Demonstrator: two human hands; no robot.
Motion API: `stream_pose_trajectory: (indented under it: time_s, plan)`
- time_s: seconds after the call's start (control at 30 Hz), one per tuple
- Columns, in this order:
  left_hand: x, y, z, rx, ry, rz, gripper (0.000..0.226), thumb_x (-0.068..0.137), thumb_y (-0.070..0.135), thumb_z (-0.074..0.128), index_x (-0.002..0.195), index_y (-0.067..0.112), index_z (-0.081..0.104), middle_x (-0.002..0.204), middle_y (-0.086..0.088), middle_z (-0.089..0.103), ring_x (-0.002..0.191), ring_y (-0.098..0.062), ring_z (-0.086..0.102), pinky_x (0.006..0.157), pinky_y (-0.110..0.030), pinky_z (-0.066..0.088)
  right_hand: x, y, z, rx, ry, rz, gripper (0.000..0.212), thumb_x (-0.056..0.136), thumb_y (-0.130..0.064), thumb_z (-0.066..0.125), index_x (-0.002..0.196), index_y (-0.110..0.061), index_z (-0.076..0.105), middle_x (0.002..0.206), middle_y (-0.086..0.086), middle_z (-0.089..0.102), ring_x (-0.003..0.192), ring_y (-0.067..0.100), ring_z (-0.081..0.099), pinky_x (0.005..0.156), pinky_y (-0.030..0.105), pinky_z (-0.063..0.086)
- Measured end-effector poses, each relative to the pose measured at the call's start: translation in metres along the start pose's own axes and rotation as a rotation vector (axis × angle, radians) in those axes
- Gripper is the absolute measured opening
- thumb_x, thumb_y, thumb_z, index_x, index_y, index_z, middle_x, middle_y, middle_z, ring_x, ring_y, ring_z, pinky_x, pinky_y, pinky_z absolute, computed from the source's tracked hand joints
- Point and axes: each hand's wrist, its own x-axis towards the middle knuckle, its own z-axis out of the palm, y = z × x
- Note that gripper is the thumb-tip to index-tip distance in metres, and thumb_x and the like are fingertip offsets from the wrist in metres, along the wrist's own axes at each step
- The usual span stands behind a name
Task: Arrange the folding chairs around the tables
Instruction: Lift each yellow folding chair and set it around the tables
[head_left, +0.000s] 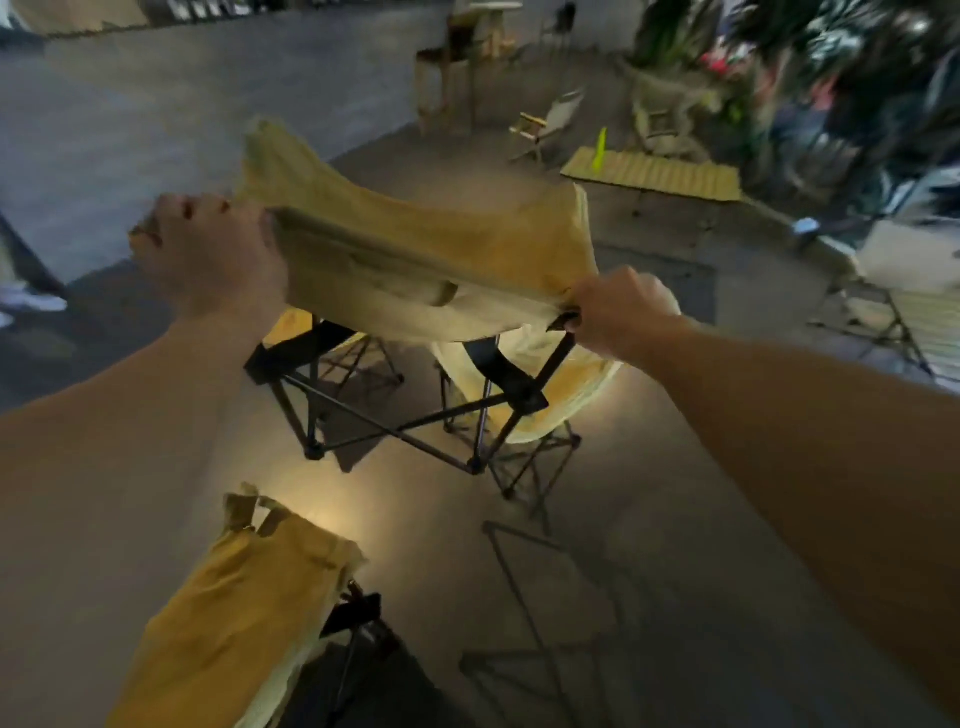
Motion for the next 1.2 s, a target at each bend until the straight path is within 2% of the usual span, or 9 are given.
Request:
stream_pose_trajectory:
  time_s: [0.2, 0.33, 0.4, 0.53, 0.63, 0.9, 0.97, 1.1, 1.2]
  plan:
    - [0.017, 0.18, 0.03, -0.221, -0.024, 0.188, 0.032, 0.1, 0.026, 0.037, 0.098, 0.005, 0.061, 0.105, -0.024, 0.059, 0.111, -0.041, 0.042, 0.089, -0.055, 0.039, 0.003, 0.163, 0.001, -0.074, -0.012, 0.194, 0.012, 0.093, -0.027, 0.057, 0.097, -0.018, 0.064, 0.07, 0.0, 0.047, 0.068, 0.023, 0.054, 0.055, 0.03, 0.042]
    - [0.028, 0.282, 0.046, -0.294, -0.018, 0.284, 0.028, 0.098, 0.024, 0.039, 0.096, 0.007, 0.061, 0.106, -0.022, 0.06, 0.109, -0.04, 0.043, 0.088, -0.051, 0.038, 0.01, 0.251, 0.005, -0.088, 0.0, 0.299, 0.014, 0.093, -0.028, 0.056, 0.099, -0.017, 0.065, 0.068, -0.001, 0.043, 0.057, 0.018, 0.044, 0.052, 0.028, 0.036]
    - [0.036, 0.335, 0.055, -0.334, -0.031, 0.331, 0.027, 0.098, 0.022, 0.04, 0.097, 0.006, 0.061, 0.106, -0.022, 0.06, 0.11, -0.04, 0.043, 0.087, -0.049, 0.037, 0.016, 0.294, 0.007, -0.091, -0.003, 0.36, 0.016, 0.093, -0.028, 0.057, 0.101, -0.016, 0.066, 0.067, 0.0, 0.042, 0.06, 0.02, 0.046, 0.055, 0.03, 0.038]
    - [0.051, 0.425, 0.081, -0.392, -0.064, 0.4, 0.027, 0.098, 0.023, 0.041, 0.099, 0.006, 0.062, 0.109, -0.02, 0.061, 0.112, -0.039, 0.043, 0.088, -0.048, 0.037, 0.039, 0.362, 0.017, -0.085, 0.0, 0.454, 0.017, 0.092, -0.028, 0.059, 0.103, -0.017, 0.066, 0.07, 0.001, 0.041, 0.07, 0.026, 0.054, 0.058, 0.032, 0.043]
    - [0.071, 0.491, 0.118, -0.421, -0.079, 0.437, 0.03, 0.1, 0.026, 0.041, 0.101, 0.007, 0.064, 0.109, -0.019, 0.062, 0.111, -0.037, 0.044, 0.081, -0.042, 0.033, 0.073, 0.408, 0.033, -0.107, -0.017, 0.501, 0.017, 0.092, -0.027, 0.058, 0.103, -0.017, 0.065, 0.069, 0.001, 0.044, 0.069, 0.027, 0.054, 0.058, 0.033, 0.044]
    - [0.172, 0.651, 0.255, -0.513, -0.13, 0.509, 0.031, 0.096, 0.032, 0.04, 0.082, 0.012, 0.059, 0.087, -0.017, 0.063, 0.093, -0.038, 0.053, 0.081, -0.044, 0.038, 0.217, 0.516, 0.06, -0.181, -0.082, 0.588, 0.014, 0.093, -0.025, 0.053, 0.094, -0.018, 0.065, 0.066, 0.002, 0.045, 0.057, 0.02, 0.042, 0.055, 0.03, 0.038]
    - [0.194, 0.688, 0.276, -0.508, -0.172, 0.519, 0.029, 0.095, 0.032, 0.04, 0.081, 0.014, 0.057, 0.086, -0.016, 0.063, 0.092, -0.038, 0.054, 0.079, -0.044, 0.038, 0.25, 0.54, 0.062, -0.178, -0.094, 0.61, 0.014, 0.092, -0.026, 0.055, 0.096, -0.018, 0.065, 0.066, 0.002, 0.042, 0.062, 0.022, 0.045, 0.057, 0.03, 0.04]
    - [0.222, 0.778, 0.3, -0.573, -0.237, 0.581, 0.029, 0.1, 0.03, 0.043, 0.096, 0.009, 0.062, 0.095, -0.019, 0.059, 0.106, -0.038, 0.049, 0.074, -0.043, 0.041, 0.294, 0.599, 0.076, -0.138, -0.136, 0.692, 0.009, 0.093, -0.023, 0.057, 0.097, -0.016, 0.063, 0.069, 0.001, 0.045, 0.064, 0.02, 0.048, 0.058, 0.031, 0.04]
    - [0.226, 0.839, 0.32, -0.576, -0.323, 0.65, 0.031, 0.102, 0.033, 0.041, 0.101, 0.011, 0.061, 0.094, -0.013, 0.049, 0.106, -0.036, 0.05, 0.07, -0.041, 0.039, 0.313, 0.644, 0.096, -0.131, -0.189, 0.753, 0.011, 0.094, -0.022, 0.056, 0.096, -0.016, 0.064, 0.071, 0.001, 0.051, 0.061, 0.018, 0.051, 0.055, 0.03, 0.041]
